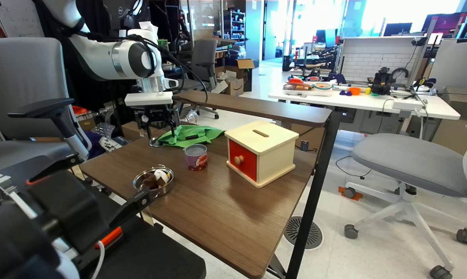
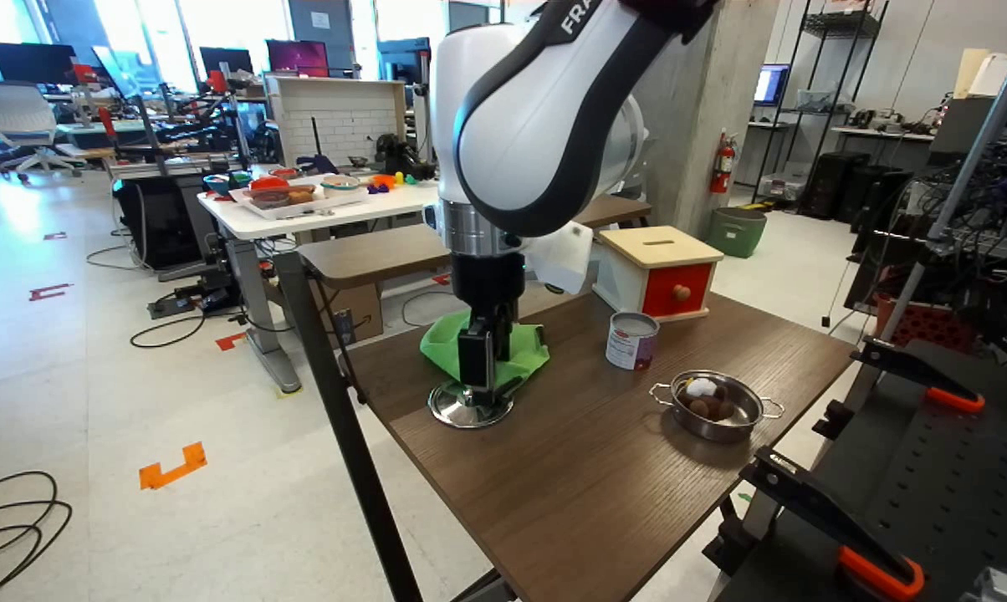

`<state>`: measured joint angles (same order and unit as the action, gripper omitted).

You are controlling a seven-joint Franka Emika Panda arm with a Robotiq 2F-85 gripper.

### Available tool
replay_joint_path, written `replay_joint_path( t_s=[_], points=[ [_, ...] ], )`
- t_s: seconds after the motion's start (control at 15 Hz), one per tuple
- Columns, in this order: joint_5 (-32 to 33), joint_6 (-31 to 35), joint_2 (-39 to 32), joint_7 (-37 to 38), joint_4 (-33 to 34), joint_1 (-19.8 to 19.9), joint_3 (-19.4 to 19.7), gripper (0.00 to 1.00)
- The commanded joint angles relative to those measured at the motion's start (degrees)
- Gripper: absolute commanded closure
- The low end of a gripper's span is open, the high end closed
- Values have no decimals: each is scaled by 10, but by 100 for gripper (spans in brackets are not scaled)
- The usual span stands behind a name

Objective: Fold the green cloth

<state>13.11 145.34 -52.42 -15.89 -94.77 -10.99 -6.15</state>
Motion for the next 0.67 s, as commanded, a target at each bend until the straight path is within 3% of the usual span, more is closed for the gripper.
replay_joint_path(
  t_s=[0.0, 0.47, 0.6],
  points=[
    [7, -19, -28, 22, 48, -13, 13, 42],
    [8, -27, -44, 27, 71, -13, 18, 95],
    [7, -30, -41, 24, 69, -10, 16, 100]
  ],
)
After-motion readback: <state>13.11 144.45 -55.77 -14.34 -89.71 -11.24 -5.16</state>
